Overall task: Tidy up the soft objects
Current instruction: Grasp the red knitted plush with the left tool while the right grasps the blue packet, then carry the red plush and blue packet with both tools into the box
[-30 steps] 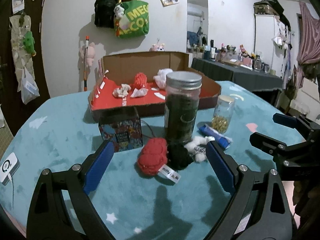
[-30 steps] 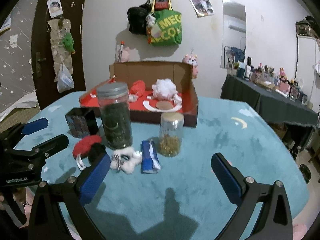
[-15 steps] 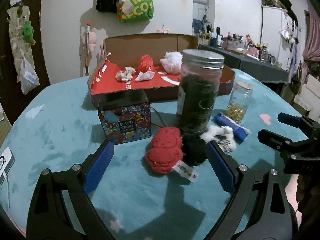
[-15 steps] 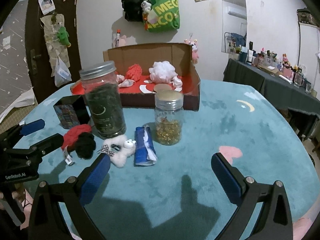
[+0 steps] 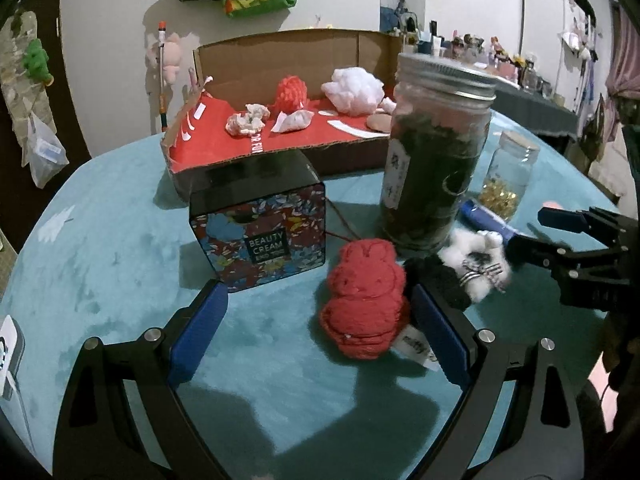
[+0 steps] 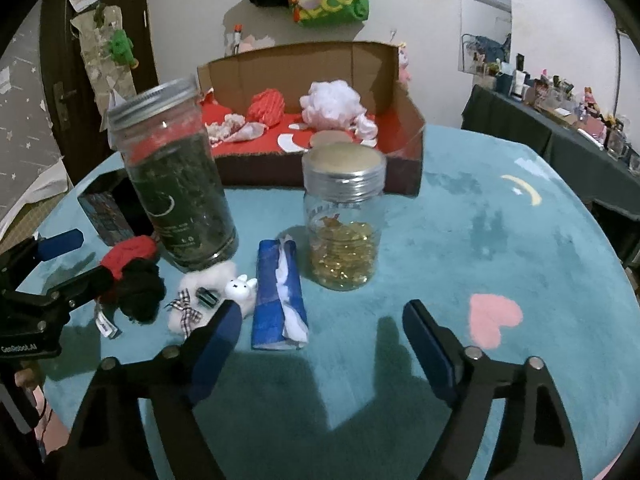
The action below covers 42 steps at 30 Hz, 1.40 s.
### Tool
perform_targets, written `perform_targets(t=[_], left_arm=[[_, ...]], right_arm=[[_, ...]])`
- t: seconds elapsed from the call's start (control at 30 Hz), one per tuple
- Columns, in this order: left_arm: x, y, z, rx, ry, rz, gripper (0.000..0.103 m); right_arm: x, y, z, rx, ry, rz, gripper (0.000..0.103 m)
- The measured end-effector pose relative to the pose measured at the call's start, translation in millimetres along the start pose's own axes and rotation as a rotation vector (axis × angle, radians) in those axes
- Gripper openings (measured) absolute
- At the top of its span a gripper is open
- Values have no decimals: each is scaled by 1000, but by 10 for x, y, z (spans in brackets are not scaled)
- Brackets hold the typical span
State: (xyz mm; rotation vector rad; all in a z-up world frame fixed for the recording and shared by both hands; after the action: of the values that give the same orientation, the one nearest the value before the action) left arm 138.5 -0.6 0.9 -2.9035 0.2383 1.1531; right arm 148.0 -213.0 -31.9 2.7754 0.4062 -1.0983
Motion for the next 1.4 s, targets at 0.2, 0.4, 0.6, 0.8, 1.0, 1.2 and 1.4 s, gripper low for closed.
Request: perform_targets(t=[0.2, 0.4, 0.6, 0.8, 1.0, 1.2, 1.4], left_arm=[[76, 14, 11, 9, -27, 36, 94], [171, 123, 41, 38, -66, 88, 69], [175, 234, 68, 46, -77, 165, 40], [85, 247, 45, 42, -53, 171, 40], [48, 257, 32, 50, -44, 165, 40], [-4, 242, 35, 48, -38, 162, 40], [-96, 114, 69, 38, -38, 151, 40]], right_arm=[[116, -37, -14, -5, -39, -32, 67], [134, -81, -18, -20, -53, -55, 58], [120, -170, -25, -32, -45, -141, 27], [-5, -181, -28, -47, -3, -127, 24], [-91, -186, -35, -43, 8, -139, 24], [-136, -201, -42, -48, 17, -143, 24], [-211, -170, -1, -46, 15, -149, 24]])
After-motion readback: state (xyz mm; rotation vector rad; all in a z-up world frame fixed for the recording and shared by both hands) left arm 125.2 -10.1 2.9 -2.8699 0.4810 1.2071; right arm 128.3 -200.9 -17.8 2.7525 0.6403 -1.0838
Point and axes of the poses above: each gripper's, at about its wrist camera, not at the fingertips, and x roughly the way its jaws point, y to its right, z to its underside, the point moved 6 cm from there along x, roughly the way its jaws point, and after that the axes turned 6 degrees about -x, right-handed, at the moved point
